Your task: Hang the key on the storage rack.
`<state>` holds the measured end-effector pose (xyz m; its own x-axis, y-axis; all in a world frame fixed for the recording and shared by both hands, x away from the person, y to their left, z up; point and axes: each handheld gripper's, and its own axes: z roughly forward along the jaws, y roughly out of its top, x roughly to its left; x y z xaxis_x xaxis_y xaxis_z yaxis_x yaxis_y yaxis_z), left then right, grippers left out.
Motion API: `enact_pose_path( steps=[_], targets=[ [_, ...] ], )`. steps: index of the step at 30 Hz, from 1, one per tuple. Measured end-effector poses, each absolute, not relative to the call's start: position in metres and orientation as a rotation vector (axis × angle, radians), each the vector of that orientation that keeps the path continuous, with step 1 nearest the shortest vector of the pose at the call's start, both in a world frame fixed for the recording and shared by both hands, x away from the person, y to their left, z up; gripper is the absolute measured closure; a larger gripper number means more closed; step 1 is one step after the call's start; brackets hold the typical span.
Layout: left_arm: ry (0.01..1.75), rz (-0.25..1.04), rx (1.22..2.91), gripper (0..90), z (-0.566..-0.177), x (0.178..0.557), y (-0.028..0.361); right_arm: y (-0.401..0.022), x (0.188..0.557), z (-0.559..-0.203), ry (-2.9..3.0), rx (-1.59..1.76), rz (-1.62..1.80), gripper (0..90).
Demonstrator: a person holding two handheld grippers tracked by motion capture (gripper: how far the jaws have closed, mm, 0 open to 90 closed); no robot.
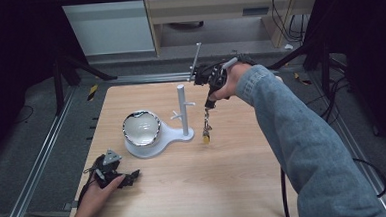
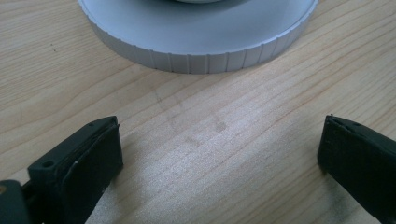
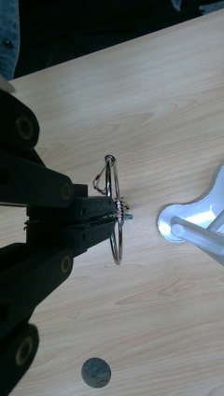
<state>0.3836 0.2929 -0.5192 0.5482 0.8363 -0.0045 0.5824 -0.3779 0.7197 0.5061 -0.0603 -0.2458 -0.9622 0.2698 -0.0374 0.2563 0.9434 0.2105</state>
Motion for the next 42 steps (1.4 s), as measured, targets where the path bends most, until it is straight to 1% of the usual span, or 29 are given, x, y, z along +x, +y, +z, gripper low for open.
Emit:
enact_pose_path(
  steps=[13, 42],
  targets=[
    [1.138, 0.478, 2.102, 0.0, -0.519, 0.384, 0.293, -0.042, 0.513, -0.24, 3.027, 0.395, 0.315, 88.5],
    [1.138, 0.478, 2.102, 0.0, -0.519, 0.384, 0.293, -0.034, 0.524, -0.228, 3.015, 0.398, 0.348, 88.5]
  ],
)
